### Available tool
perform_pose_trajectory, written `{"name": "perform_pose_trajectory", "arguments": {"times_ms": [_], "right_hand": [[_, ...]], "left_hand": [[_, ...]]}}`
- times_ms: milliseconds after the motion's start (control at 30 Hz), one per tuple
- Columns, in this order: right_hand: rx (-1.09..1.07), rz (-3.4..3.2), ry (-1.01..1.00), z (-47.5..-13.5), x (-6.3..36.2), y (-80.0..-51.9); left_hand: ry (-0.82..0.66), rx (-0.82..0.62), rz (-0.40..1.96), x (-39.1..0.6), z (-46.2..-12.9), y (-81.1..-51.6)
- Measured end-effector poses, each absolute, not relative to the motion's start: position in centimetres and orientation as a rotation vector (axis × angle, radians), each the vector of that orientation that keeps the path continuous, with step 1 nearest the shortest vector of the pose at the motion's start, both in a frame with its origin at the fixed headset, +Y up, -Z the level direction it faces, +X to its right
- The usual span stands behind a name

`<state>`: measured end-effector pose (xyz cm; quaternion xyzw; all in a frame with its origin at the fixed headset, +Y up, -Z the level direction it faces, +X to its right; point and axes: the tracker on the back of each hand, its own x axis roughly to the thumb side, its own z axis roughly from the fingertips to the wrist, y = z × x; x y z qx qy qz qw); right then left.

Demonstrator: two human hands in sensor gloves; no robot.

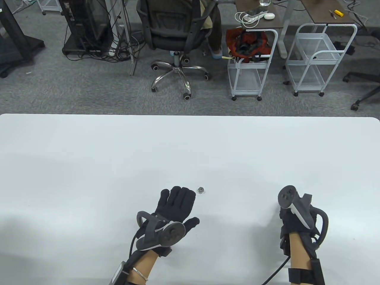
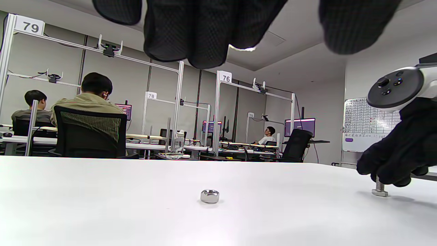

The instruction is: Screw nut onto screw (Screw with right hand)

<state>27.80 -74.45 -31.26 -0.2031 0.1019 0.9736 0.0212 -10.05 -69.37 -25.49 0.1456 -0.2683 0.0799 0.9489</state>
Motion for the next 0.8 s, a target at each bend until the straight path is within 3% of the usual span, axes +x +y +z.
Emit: {"name": "perform_pose_trajectory", "arguments": {"times_ms": [333, 500, 667, 800], "right_hand": [[-0.699, 3.075, 0.285, -32.0, 27.4, -75.3], [-0.635, 3.089, 0.241, -32.0, 26.9, -74.7], [-0.403, 3.103, 0.081, -31.6, 24.7, -72.4], [-0.075, 2.953, -0.137, -30.5, 21.8, -70.0]], "left_hand": [[-0.551, 0.293, 0.155, -9.9, -25.5, -69.3], [-0.566, 0.309, 0.162, -9.7, -25.3, -69.0], [-0.569, 0.298, 0.263, -9.7, -25.4, -68.9], [-0.549, 0.24, 0.461, -9.9, -25.7, -69.2]]}}
